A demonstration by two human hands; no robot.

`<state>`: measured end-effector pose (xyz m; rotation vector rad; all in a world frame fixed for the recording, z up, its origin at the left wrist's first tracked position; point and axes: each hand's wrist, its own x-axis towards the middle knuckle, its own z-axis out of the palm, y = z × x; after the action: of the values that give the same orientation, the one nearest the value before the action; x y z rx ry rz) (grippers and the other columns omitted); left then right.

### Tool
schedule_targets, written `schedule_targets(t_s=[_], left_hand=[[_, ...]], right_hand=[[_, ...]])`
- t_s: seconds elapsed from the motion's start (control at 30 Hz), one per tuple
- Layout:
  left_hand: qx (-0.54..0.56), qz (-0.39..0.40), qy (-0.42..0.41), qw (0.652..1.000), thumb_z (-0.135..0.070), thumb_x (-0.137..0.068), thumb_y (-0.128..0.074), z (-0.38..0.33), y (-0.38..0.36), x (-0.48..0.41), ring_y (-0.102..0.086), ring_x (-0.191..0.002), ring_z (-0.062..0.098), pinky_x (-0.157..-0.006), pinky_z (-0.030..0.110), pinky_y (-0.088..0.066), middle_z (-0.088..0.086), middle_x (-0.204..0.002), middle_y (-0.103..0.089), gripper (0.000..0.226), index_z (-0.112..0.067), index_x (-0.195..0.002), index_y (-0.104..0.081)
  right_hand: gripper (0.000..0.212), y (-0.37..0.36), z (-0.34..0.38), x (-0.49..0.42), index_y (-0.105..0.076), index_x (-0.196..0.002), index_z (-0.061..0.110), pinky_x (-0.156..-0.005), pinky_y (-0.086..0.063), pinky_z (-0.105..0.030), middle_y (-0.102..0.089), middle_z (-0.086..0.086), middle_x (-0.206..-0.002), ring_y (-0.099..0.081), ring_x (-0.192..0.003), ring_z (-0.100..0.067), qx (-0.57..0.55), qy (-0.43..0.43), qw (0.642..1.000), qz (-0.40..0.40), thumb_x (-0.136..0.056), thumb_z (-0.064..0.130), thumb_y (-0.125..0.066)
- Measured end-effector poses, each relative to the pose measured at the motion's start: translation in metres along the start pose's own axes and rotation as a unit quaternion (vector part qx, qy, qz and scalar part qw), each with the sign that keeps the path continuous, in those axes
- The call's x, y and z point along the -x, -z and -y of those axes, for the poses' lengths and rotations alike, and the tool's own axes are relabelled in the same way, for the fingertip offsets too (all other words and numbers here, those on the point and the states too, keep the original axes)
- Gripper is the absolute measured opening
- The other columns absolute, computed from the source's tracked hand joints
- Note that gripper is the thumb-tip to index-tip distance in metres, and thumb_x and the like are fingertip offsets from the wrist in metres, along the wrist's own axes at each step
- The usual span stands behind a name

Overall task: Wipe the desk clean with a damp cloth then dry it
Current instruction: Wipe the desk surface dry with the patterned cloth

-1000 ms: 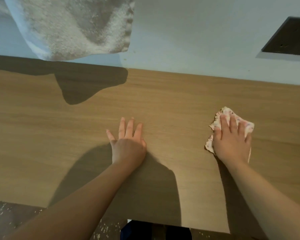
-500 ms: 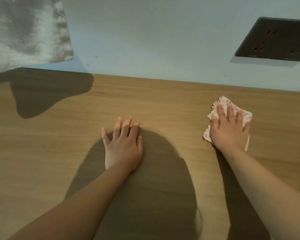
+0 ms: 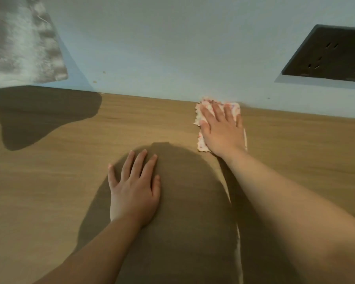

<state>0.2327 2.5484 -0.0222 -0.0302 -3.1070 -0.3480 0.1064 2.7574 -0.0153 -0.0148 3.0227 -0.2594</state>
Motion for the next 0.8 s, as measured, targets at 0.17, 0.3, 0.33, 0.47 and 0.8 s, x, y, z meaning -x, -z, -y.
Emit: schedule_targets(t_s=[0.17, 0.3, 0.33, 0.47, 0.8], left_hand=[[-0.008, 0.013, 0.001, 1.000, -0.044, -0.089, -0.024, -0.001, 0.001, 0.000, -0.023, -0.140, 0.021, -0.110, 0.058, -0.013, 0.000, -0.146, -0.039, 0.053, -0.027, -0.136, -0.043], [-0.005, 0.011, 0.000, 1.000, -0.044, -0.089, -0.021, -0.001, 0.000, -0.001, -0.020, -0.141, 0.020, -0.110, 0.057, -0.009, -0.001, -0.146, -0.037, 0.055, -0.027, -0.137, -0.042], [-0.005, 0.010, 0.000, 1.000, -0.044, -0.088, -0.021, -0.001, 0.000, -0.001, -0.021, -0.140, 0.020, -0.110, 0.057, -0.010, -0.001, -0.146, -0.038, 0.055, -0.027, -0.136, -0.042], [0.000, 0.014, -0.008, 1.000, -0.045, -0.088, -0.019, -0.002, 0.003, 0.000, -0.017, -0.141, 0.019, -0.110, 0.057, -0.007, -0.004, -0.147, -0.034, 0.054, -0.029, -0.135, -0.040], [-0.016, 0.060, 0.009, 0.998, -0.018, -0.097, -0.027, -0.028, 0.007, -0.003, -0.006, -0.142, 0.035, -0.108, 0.065, -0.006, 0.000, -0.153, -0.021, 0.053, -0.035, -0.145, -0.016]], right_hand=[[0.053, 0.015, -0.059, 0.027, -0.008, -0.149, 0.031, -0.114, 0.003, -0.049, 0.000, 0.001, -0.158, 0.005, -0.143, -0.026, -0.029, -0.252, 0.967, -0.014, -0.098, 0.043, -0.016], [0.051, -0.006, 0.020, 0.058, -0.019, -0.147, 0.026, -0.113, -0.002, -0.045, -0.015, -0.006, -0.155, -0.007, -0.142, -0.027, -0.002, -0.015, 0.999, -0.047, -0.098, 0.037, -0.029], [0.053, -0.012, 0.038, 0.070, -0.016, -0.148, 0.029, -0.113, 0.001, -0.045, -0.010, -0.002, -0.157, -0.002, -0.143, -0.026, -0.007, 0.073, 0.997, -0.022, -0.098, 0.041, -0.028], [0.053, 0.000, 0.003, 0.062, -0.001, -0.148, 0.035, -0.113, 0.003, -0.047, 0.004, 0.005, -0.157, 0.006, -0.144, -0.025, 0.059, 0.086, 0.994, 0.031, -0.099, 0.042, -0.021], [0.048, -0.009, 0.006, 0.143, -0.039, -0.139, 0.027, -0.109, -0.012, -0.052, -0.035, -0.004, -0.148, -0.024, -0.137, -0.031, -0.011, 0.106, 0.994, -0.037, -0.093, 0.038, -0.030]])
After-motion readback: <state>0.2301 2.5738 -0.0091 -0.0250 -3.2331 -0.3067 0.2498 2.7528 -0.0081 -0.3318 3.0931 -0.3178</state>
